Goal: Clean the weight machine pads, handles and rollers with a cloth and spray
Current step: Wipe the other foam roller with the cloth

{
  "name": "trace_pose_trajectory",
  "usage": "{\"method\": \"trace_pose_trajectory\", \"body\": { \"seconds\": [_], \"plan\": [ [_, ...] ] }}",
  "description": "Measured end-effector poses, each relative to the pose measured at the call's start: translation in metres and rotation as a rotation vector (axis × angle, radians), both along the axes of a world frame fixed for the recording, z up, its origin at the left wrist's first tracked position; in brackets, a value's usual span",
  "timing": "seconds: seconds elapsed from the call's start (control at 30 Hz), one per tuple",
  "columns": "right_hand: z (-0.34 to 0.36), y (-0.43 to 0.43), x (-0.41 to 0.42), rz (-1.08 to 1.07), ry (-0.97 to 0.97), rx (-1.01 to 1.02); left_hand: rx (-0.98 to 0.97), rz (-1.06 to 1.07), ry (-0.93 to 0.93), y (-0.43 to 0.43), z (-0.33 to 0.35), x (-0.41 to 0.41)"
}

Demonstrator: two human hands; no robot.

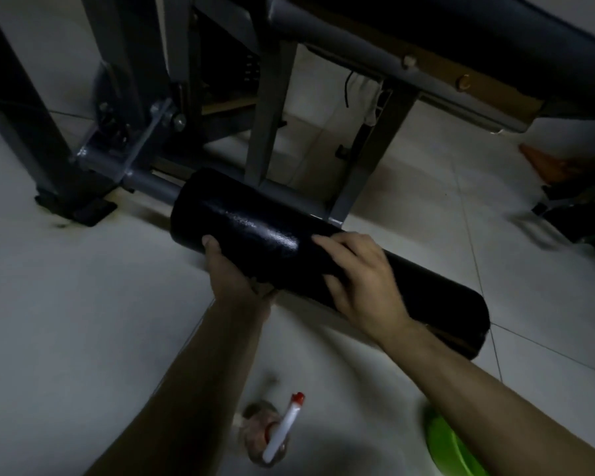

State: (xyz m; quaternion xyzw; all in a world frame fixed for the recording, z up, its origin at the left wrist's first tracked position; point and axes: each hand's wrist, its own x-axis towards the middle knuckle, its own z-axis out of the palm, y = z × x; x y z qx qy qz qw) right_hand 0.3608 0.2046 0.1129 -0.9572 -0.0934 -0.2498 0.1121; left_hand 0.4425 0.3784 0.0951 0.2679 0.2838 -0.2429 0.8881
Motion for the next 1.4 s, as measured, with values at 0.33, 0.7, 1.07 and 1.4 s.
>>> {"method": "trace_pose_trajectory", "body": {
  "seconds": [0.33, 0.7, 1.07, 1.4],
  "plan": [
    [0.001, 0.066, 0.076, 0.004, -0.01, 0.004, -0.086, -0.117, 0.056, 0.018, -0.014, 0.009],
    [0.016, 0.104, 0.113, 0.118, 0.085, -0.063, -0.126, -0.134, 0.097, 0.032, -0.01, 0.018],
    [0.009, 0.116, 0.124, 0.07, 0.045, 0.03, -0.103, -0.121, 0.131, 0.035, -0.001, 0.015],
    [0.006, 0.04, 0.034, 0.085, 0.165, -0.146, 0.043, -0.116, 0.074, 0.006, -0.015, -0.001]
  ]
}}
